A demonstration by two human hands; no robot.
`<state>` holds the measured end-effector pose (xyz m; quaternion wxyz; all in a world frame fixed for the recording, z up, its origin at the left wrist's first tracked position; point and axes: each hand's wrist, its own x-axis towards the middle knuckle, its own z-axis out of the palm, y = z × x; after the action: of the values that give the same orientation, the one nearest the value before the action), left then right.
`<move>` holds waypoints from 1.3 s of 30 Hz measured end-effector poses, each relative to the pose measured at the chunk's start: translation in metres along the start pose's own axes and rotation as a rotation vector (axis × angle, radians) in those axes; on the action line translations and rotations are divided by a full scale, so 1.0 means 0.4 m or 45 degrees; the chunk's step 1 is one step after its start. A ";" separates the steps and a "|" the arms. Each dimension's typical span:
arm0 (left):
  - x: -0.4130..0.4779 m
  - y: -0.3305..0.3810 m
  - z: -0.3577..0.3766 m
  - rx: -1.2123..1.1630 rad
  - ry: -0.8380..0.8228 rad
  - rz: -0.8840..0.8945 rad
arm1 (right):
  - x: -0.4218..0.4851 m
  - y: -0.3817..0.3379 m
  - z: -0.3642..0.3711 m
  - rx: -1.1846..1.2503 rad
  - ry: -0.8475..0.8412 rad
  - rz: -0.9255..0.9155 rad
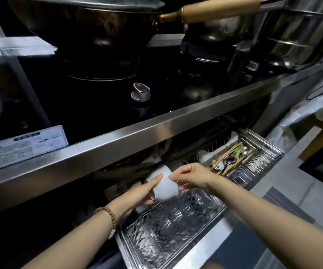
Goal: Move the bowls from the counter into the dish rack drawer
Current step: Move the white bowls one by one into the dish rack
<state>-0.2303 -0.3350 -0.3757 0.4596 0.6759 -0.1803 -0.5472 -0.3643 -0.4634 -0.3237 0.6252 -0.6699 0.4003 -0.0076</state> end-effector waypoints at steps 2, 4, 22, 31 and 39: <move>0.040 -0.018 -0.005 0.026 -0.045 -0.019 | 0.035 0.018 0.003 0.002 0.040 0.008; 0.069 -0.034 -0.005 0.033 -0.040 -0.032 | 0.065 0.034 0.004 -0.006 0.070 0.013; 0.190 -0.101 0.024 0.204 0.290 -0.005 | 0.210 0.152 0.011 0.003 0.156 0.001; 0.200 -0.109 0.056 0.293 0.288 -0.129 | 0.206 0.166 -0.004 -0.012 0.208 0.023; 0.193 -0.117 0.056 0.344 0.305 -0.021 | 0.192 0.176 -0.007 0.028 0.207 0.052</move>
<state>-0.2367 -0.3781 -0.4578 0.3782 0.7933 -0.1905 -0.4374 -0.3508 -0.5005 -0.4201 0.5978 -0.6520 0.4633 -0.0537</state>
